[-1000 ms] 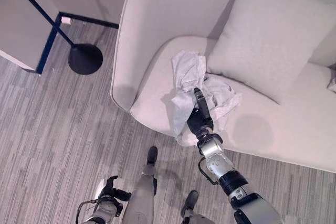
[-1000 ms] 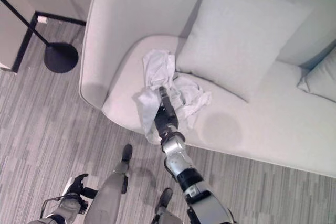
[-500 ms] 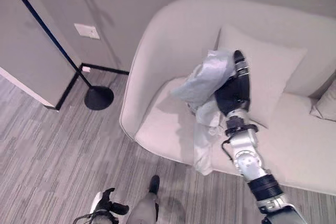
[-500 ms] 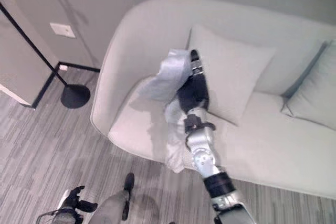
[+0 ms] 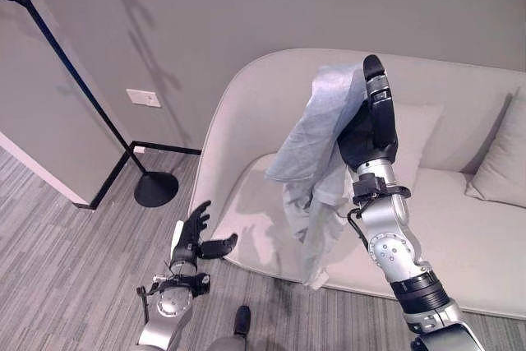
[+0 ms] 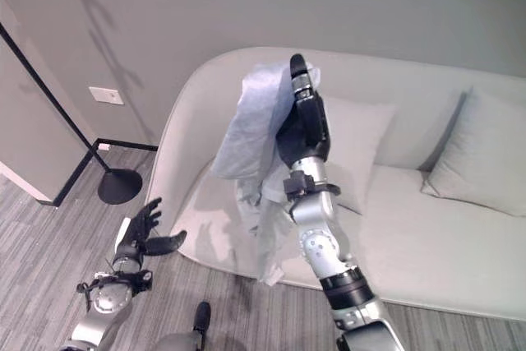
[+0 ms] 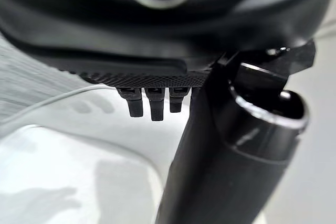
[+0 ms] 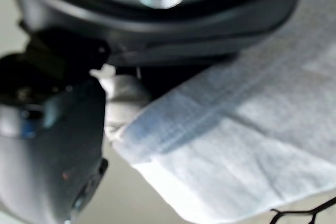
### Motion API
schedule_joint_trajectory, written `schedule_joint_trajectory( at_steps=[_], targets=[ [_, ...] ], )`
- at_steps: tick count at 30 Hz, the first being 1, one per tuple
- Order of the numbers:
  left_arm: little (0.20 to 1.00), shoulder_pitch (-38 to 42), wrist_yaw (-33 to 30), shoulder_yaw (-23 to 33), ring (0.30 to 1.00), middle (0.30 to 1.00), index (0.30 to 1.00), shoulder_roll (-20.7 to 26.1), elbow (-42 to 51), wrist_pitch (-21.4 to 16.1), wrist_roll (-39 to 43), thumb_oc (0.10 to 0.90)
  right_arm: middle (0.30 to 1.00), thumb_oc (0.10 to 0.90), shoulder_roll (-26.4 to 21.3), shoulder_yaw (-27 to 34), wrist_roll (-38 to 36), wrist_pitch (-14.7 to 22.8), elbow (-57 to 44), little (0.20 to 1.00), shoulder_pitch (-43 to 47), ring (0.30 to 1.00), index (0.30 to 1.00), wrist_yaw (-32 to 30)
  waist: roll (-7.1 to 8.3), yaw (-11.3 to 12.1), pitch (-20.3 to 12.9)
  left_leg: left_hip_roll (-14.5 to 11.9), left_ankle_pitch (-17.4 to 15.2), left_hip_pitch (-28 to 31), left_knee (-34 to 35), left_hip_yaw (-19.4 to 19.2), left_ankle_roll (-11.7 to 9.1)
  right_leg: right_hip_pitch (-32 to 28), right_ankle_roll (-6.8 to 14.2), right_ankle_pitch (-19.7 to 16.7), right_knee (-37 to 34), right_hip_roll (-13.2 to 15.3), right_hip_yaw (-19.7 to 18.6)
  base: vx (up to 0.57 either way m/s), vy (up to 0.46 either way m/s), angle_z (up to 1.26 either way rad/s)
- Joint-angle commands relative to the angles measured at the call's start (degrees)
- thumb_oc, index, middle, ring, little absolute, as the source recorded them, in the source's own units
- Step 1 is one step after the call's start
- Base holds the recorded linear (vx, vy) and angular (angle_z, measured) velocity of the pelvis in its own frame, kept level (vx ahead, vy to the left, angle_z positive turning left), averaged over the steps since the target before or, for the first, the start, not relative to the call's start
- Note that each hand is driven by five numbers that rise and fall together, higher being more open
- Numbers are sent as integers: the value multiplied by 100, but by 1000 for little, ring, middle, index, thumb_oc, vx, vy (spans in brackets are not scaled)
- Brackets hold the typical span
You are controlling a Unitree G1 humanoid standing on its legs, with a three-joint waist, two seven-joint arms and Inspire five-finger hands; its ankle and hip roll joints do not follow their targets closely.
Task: Hang the clothes on the sofa on the clothes rack.
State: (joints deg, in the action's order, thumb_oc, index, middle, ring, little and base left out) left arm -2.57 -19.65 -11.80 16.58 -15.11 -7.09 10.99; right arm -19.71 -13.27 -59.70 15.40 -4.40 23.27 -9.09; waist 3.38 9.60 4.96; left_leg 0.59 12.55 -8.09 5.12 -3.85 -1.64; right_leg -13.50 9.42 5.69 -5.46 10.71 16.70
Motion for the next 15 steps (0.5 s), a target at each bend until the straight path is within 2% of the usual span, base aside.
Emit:
schedule_joint_trajectory(
  at_steps=[1, 3, 5, 9, 15],
  targets=[
    [900, 348, -434, 49, 900, 900, 900, 178, 69, -665, -267, 800, 300, 400, 2, 82, 346, 563, -567, 300, 732, 300, 300, 157, 180, -39, -748, -77, -835, 260, -56, -110, 43, 483, -284, 66, 452, -292, -348, -19, -38, -4],
    [900, 578, -334, -227, 900, 900, 900, 15, 105, -751, 96, 800, 300, 400, 16, -65, 387, 621, -615, 300, 869, 300, 300, 76, 221, -105, -819, -93, -822, 305, -48, -132, 35, 452, -307, 61, 451, -318, -371, -19, -31, -2],
    [900, 681, -266, -405, 900, 900, 900, -33, 81, -730, 65, 800, 300, 400, 29, -121, 401, 633, -633, 300, 958, 300, 300, 50, 224, -133, -826, -99, -819, 323, -44, -139, 34, 451, -313, 63, 458, -331, -388, -31, -23, -5],
    [900, 1191, -569, -1100, 900, 900, 900, -323, -632, -608, -688, 800, 300, 400, 199, -424, 372, 786, -906, 300, 1190, 300, 300, -32, 236, -289, -894, -124, -803, 361, -29, -183, 19, 457, -337, 47, 452, -360, -456, -25, -24, -2],
    [900, 1862, -862, -1652, 900, 900, 900, -788, -1522, -625, -808, 800, 300, 400, 359, -735, 473, 926, -1279, 300, 1281, 300, 300, -132, 212, -504, -923, -161, -802, 382, -12, -251, 21, 516, -359, 42, 500, -386, -553, -18, -14, -3]
  ],
)
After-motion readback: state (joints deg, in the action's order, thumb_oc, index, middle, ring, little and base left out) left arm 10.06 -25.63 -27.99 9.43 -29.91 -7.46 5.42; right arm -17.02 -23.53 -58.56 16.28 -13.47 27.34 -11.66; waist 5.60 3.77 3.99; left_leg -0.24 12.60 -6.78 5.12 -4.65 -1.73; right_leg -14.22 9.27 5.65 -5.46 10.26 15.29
